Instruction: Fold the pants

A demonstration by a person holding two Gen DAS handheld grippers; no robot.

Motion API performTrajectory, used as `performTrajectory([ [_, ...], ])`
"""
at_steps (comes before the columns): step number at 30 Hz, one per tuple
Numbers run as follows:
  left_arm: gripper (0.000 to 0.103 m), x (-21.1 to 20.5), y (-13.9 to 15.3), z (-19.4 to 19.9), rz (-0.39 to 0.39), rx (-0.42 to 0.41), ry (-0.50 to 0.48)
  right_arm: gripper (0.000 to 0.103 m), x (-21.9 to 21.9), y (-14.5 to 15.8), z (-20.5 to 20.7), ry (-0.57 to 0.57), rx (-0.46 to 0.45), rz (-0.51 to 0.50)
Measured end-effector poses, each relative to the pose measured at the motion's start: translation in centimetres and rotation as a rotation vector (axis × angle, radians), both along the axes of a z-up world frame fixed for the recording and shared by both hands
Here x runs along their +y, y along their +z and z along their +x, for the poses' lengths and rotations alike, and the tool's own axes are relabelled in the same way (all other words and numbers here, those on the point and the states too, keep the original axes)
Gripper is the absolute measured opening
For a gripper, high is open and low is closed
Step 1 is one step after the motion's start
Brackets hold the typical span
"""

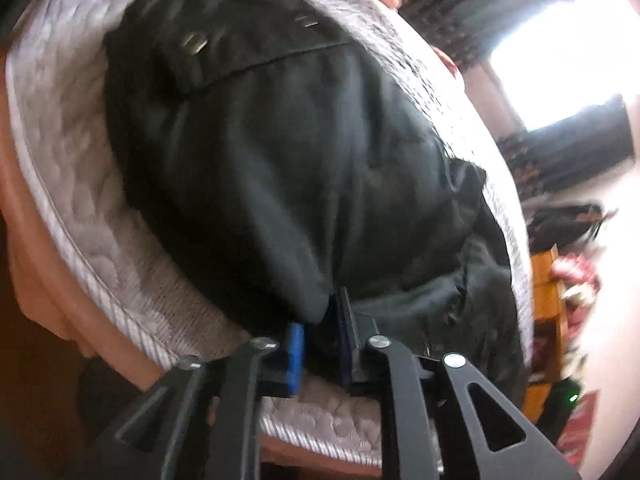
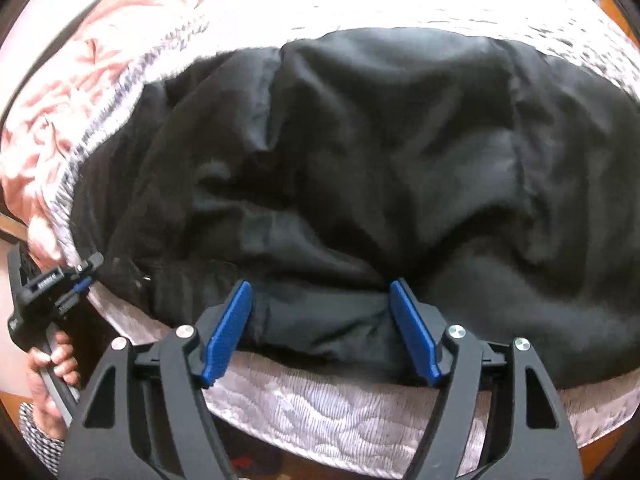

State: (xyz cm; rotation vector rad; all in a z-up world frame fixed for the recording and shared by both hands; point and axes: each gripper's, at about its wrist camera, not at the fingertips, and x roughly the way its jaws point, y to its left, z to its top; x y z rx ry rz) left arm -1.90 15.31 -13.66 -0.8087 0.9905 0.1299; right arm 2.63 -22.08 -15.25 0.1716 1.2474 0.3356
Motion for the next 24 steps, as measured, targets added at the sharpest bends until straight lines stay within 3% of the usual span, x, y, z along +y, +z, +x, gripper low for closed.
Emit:
performTrajectory([
  [1, 0.035, -0.5, 0.9, 0.0, 0.031, 0.002, -0.015, 0.069, -0.8, 0.4, -0.2, -0.025, -0.009, 0.028],
  [3, 0.061, -1.8, 2.9, -0.6, 0.101, -0.021, -0.035, 0.069, -2.4, 1.3, -0.6, -0.065, -0.036, 0.028],
  [4, 0.064, -3.1, 4.4, -0.9, 0.159, -0.059, -0.062, 0.069, -3.1, 1.7, -0.8, -0.084, -0.048, 0.01],
  [7, 0.067, -8.5, 7.2, -0.3, 0.294, -0.15, -0.212, 0.069, -5.0, 2.9, -1.1, -0.141, -0.097, -0.027],
  [10, 0.068, -14.3, 7.4, 1.8, 0.343, -0.186, -0.354, 0.069, -5.7, 2.9, -0.7, -0.16, -0.094, -0.071],
  [12, 0.068, -17.1, 6.4, 3.8, 0.347, -0.178, -0.406, 0.069, -5.7, 2.2, -0.4, -0.166, -0.071, -0.106],
  [17, 0.068, -20.7, 1.1, 7.9, 0.413, -0.047, -0.466, 0.072, -4.4, -0.6, 0.5, -0.123, -0.044, -0.221],
  [19, 0.069, -21.4, 1.1, 8.4, 0.467, -0.053, -0.486, 0.076, -4.1, -0.3, 0.6, -0.111, -0.052, -0.195],
  [24, 0.069, -21.2, 3.9, 7.1, 0.407, -0.095, -0.459, 0.072, -9.4, 2.9, -1.6, -0.219, -0.099, -0.009],
])
